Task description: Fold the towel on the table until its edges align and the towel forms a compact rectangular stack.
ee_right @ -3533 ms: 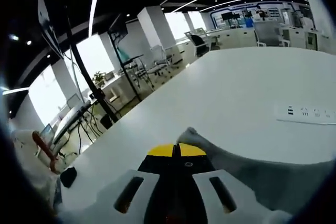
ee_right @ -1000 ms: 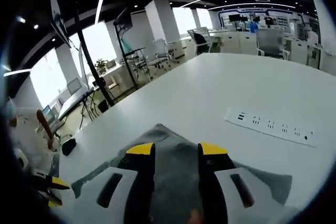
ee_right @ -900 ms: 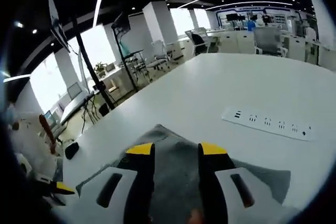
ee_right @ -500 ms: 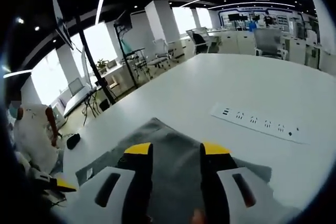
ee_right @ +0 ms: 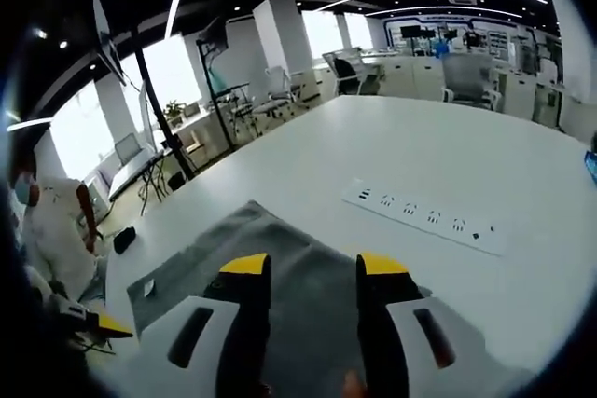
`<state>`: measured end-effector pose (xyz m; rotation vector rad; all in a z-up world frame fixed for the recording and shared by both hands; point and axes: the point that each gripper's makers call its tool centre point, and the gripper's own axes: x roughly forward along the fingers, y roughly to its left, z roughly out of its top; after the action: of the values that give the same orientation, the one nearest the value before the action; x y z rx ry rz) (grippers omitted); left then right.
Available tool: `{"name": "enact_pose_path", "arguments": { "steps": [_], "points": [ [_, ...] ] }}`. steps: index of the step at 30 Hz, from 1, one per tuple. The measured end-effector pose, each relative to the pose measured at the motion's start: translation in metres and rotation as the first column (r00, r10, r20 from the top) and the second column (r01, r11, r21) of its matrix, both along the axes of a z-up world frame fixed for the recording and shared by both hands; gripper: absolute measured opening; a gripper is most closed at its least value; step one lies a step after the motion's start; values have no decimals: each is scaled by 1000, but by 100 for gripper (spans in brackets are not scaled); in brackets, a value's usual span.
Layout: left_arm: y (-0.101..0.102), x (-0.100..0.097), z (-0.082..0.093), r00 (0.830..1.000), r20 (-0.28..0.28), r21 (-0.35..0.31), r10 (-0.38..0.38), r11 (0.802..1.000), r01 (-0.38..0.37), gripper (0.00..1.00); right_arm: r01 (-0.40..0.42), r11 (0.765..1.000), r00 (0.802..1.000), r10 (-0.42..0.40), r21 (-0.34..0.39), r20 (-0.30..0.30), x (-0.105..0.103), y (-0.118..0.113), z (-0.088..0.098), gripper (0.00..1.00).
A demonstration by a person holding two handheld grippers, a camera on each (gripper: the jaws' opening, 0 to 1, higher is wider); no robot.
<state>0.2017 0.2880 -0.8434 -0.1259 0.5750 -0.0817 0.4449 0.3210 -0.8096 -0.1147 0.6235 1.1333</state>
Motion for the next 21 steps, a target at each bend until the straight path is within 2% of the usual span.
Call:
{"name": "enact_pose_path", "arguments": {
  "steps": [4,8,11,16,21],
  "points": [
    [-13,4,0,999,15,-17,-29,999,29,70,-8,1000,1000,8,-24,12,2,-13,-4,36],
    [-31,3,-6,995,-16,9,-97,995,98,71,-1,999,1000,1,-43,15,5,-27,-7,36],
    [-42,2,-9,991,-29,2,-129,992,129,72,8,999,1000,-7,-49,12,3,-35,-7,36],
    [-60,-1,-13,971,-61,56,-230,971,234,72,12,998,1000,-11,-65,14,2,-46,-13,36],
    [-70,0,-21,958,-80,38,-274,960,277,72,20,996,1000,-19,-83,3,3,-53,-21,36]
  ]
}}
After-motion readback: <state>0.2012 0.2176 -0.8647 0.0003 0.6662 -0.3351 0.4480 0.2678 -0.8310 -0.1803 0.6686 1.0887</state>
